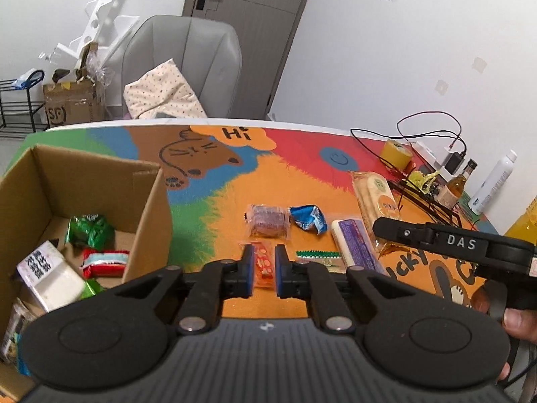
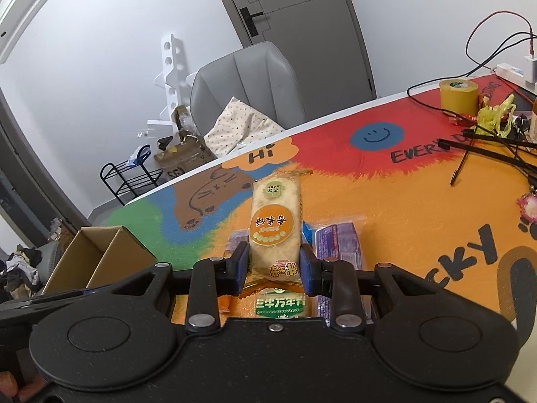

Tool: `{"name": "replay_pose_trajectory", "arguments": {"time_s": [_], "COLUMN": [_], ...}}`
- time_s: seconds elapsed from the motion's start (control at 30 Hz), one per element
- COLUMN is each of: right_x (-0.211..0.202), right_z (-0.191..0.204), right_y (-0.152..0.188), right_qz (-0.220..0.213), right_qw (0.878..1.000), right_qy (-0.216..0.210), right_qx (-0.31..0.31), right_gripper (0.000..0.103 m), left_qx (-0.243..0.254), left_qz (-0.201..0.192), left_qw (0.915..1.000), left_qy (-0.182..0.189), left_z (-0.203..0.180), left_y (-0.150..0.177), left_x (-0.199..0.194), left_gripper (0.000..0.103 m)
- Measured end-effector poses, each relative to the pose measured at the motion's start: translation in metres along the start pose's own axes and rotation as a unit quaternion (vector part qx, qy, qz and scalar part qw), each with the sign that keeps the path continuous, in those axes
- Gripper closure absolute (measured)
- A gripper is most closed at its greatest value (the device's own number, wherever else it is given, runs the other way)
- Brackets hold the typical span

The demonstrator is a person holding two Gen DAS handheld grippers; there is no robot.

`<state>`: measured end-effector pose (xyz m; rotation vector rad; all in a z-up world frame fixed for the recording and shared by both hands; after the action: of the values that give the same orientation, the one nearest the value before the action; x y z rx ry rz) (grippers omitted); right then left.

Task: Organize snacks
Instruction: 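Lift both snacks and carry them over the cardboard box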

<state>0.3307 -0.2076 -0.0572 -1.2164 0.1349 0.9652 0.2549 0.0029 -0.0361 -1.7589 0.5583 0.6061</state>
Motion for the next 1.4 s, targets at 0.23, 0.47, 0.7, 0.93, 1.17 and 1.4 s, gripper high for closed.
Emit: {"name": "replay_pose_trajectory", "arguments": {"time_s": [0.23,0.47,0.7,0.93,1.17,1.4], "right_x": [0.001,0.005,0.014,0.028,0.038,0.044], "right_z": [-0.009,-0.023,-0.037,-0.039,-0.039,-0.038], "right_y": [0.006,0.009,0.010,0.014,0.012,0.013], "right_qz": [0.006,0.015,0.029,0.050,0.060,0.063], "right_qw": [1.000,1.000,0.999,0.998,0.997,0.996], "right_qy": [0.009,0.015,0.020,0.026,0.041,0.058], "right_qx": [0.008,0.016,0.021,0.008,-0.002,-0.009], "right_gripper": [0.073,0.073,0.073,0.071,0.061,0.071], "left_qx": [-0.005,-0.003,-0.002,-0.005,-0.009,-0.014], "left_qz": [0.025,0.046,0.060,0.078,0.076,0.074], "left_qw": [0.9997,0.9989,0.9980,0.9963,0.9961,0.9966], "left_qy": [0.001,-0.011,-0.019,-0.036,-0.043,-0.034], "left_z": [-0.003,-0.010,-0.016,-0.015,-0.010,-0.007], "left_y": [0.007,0.009,0.009,0.013,0.014,0.012], "left_x": [0.020,0.048,0.071,0.093,0.099,0.095], "left_gripper": [0.081,0.075,0.070,0.069,0.083,0.086]}}
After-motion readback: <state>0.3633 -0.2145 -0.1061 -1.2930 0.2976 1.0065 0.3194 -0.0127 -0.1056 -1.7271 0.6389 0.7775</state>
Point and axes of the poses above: each gripper's, at about its wrist camera, not at the fingertips, and x roughly the way its jaws point, z to its left, y to its underside, the point moved 3 cm from there along x, roughly the way its jaws point, and after that the axes turned 2 degrees about -y, right-handed, at the moved point
